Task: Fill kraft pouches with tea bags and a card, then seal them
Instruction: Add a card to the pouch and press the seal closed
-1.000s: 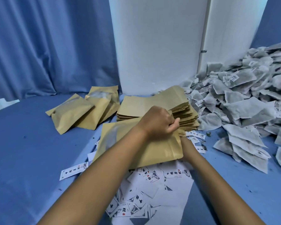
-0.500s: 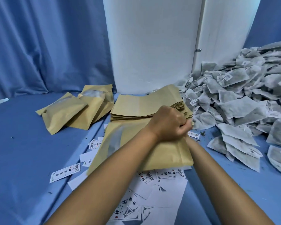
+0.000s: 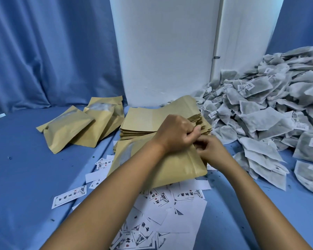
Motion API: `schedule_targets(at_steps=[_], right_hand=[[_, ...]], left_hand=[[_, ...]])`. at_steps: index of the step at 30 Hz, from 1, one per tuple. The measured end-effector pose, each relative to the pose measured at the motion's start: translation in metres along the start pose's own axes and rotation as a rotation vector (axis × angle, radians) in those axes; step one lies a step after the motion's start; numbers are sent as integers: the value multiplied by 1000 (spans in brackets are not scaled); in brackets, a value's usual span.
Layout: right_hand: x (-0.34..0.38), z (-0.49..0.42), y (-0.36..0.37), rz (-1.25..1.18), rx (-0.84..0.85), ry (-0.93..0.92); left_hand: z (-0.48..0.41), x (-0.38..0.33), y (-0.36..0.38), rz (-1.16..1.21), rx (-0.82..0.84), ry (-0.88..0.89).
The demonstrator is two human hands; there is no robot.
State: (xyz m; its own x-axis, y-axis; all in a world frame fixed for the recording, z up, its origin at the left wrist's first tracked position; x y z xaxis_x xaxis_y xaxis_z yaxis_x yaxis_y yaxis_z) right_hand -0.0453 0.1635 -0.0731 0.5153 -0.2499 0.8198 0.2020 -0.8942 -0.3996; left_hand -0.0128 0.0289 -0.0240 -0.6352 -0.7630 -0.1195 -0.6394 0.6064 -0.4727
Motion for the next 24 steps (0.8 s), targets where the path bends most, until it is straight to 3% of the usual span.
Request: schedule_targets(at_steps=[2,5,6,9,12,14,15,17,19,21,24], right_hand=[[8,5,5,175,192,-13],[7,7,14,176,409,144],[7,8,14,165,413,131],[7,2,4,48,85,-44],[-6,-3,-12,-302,-299,11],[-9,-8,-15,-386,-435,118],[-6,-10,-12,-408,-368,202],[0,-16,-6,-376,-63,371],[17,-22,-5,-380,131,447],[35,-29,-7,-391,138,478],[52,-42,-16,-666,-48,557]], left_hand=[[0,0,5,20,3,-45],[4,-3,11,28,-1,-23],[5,-3,12,23,4,-13],[7,1,9,-1,-3,7],[5,3,4,16,-29,6],[3,3,3,43,-44,-1],[2,2,3,60,-44,1],[-1,-5,6,88,-31,35],[-4,-11,7,89,-8,85],[-8,-16,3,36,14,123],[-24,-25,-9,-98,14,228]])
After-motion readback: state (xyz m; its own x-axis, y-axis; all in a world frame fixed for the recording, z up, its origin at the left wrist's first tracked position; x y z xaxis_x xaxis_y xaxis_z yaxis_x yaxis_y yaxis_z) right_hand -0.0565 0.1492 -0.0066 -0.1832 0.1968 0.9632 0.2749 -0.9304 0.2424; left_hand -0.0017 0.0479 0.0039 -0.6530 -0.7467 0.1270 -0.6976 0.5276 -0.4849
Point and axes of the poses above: each hand's wrist, its own z-axis away from the middle knuckle, its own y-axis out of the palm, x = y × z, the point moved 1 cm from there along -z, towards the middle knuckle, and after that the axes turned 10 degrees about -x, right-handed, at the moved point
